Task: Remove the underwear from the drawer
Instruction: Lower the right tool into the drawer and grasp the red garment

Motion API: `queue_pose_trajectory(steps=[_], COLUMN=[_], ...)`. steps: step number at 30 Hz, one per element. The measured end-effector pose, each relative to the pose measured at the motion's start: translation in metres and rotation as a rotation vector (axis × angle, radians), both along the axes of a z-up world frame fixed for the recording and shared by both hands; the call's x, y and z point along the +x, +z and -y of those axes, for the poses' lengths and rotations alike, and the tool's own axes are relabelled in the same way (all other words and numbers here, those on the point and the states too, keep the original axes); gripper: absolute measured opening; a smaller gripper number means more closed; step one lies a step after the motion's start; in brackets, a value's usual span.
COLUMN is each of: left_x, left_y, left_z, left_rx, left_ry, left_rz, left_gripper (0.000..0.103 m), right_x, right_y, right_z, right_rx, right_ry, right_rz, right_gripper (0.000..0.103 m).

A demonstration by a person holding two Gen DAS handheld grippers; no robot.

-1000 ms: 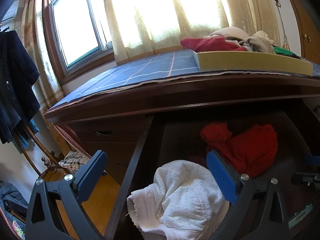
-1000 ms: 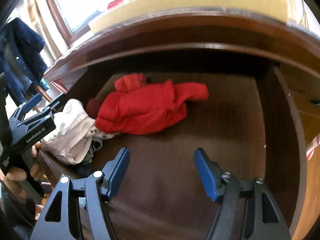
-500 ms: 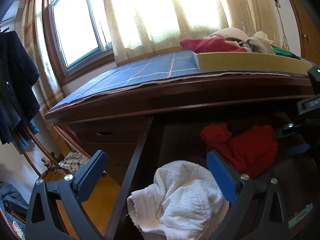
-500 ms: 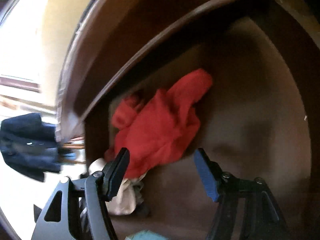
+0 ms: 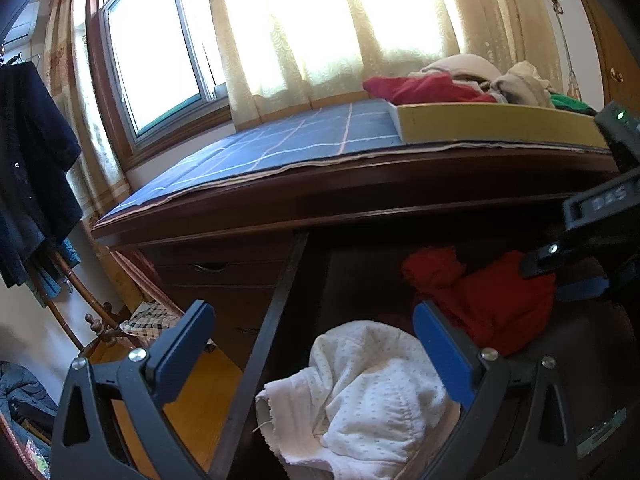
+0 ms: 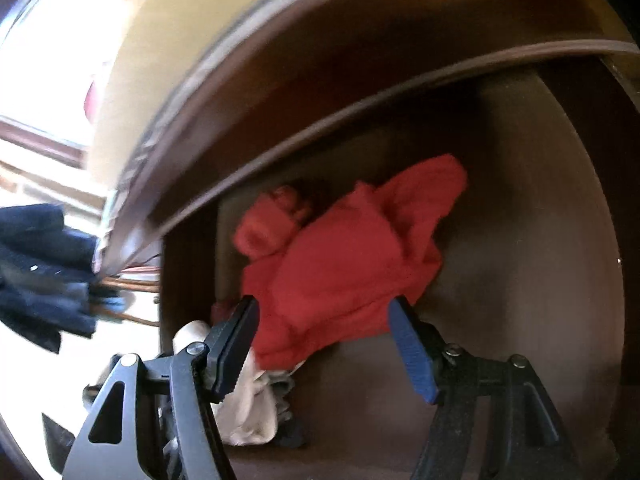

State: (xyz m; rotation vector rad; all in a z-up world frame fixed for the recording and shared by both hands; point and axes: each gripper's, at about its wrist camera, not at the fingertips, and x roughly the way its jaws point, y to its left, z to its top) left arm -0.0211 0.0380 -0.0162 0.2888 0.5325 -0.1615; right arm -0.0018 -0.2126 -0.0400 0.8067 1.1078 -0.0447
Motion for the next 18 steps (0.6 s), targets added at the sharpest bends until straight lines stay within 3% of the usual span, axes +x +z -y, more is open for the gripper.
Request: queue_pose_trajectory(steps=[6,9,11,12,15,18], left_x=[0.003,0.005,0.007,0.007,0.008,0.008], left_y=[0.0,-0.001,-0.002,-0.002,-0.001,-0.001], left_z=[0.003,0.005,0.005,0.004,0.003,0.001], left_rx=[0.016,0.029,0.032,0.031,0.019,0.006], left_ry=[0.015,0.029,0.036,0.038,0.048,0.058], left_rz=[-0.011,-0.02,-0.03,-0.029,-0.029,-0.023], left_gripper=[0.101,0.1,0.098,0.097,0.097,0.097], right_x=[0.027,0.038,0.041,0.043,0.043,0.04], right_y=[-0.019,-0.029,-0.036,-0.036,-0.037,-0.039], right_z=[-0.006,-0.015,-0.024,-0.026,-0.026,-0.024], right_rx=[-0.014,-0.044,-0.057,-0.067,-0.086,-0.057], right_ry=[-0.012,-0.001,0.02,0.039,0.058,0.071], right_rz=[-0.064,-0.11,-0.12,-0.121,-0.119,-0.103], right_gripper=[0.069,0.079,0.079,0.077,0.055,0.043])
